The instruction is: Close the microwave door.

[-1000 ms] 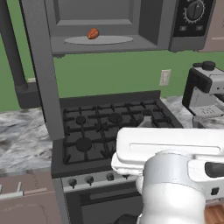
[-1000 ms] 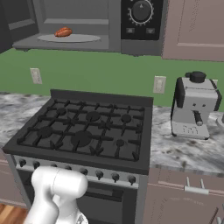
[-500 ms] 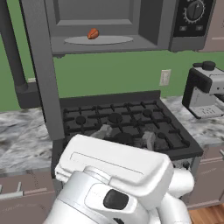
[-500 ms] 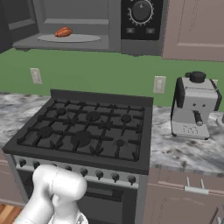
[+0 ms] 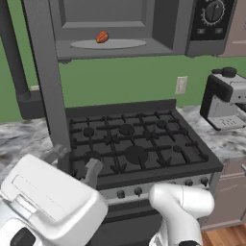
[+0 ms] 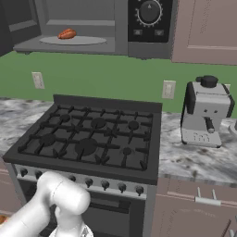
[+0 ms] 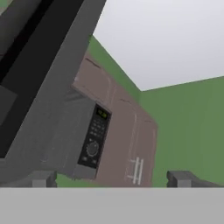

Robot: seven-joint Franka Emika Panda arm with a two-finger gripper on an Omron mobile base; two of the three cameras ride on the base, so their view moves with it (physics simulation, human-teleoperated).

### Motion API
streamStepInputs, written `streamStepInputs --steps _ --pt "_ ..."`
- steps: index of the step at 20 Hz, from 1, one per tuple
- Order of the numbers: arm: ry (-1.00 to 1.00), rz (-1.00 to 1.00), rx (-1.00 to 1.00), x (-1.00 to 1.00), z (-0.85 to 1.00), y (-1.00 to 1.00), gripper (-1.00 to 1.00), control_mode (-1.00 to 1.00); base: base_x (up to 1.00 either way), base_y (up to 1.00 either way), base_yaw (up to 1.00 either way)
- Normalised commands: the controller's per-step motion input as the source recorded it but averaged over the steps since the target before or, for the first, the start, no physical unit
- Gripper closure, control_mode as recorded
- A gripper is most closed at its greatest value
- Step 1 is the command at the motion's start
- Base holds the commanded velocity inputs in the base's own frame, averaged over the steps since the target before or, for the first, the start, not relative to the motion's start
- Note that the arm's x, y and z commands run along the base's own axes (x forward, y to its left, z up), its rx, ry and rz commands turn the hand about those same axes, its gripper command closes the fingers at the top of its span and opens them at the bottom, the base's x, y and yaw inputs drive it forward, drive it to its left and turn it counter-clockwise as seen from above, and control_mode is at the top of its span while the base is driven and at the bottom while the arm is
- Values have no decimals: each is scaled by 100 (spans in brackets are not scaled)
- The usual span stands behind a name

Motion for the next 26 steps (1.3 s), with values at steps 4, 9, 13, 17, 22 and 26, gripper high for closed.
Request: streamStepInputs --steps 4,9,13,17,22,26 --pt "0 0 0 21 -25 83 -100 -100 0 0 0" --pt "0 -3 0 32 -23 64 -100 -100 0 0 0" --pt "0 -9 0 64 -41 13 -100 -100 0 0 0" --pt "0 -4 0 65 -24 23 -100 -100 0 0 0" --pt "0 -5 -3 52 0 -1 -100 -100 0 0 0" --pt "0 -17 -9 27 0 -37 -100 -100 0 0 0"
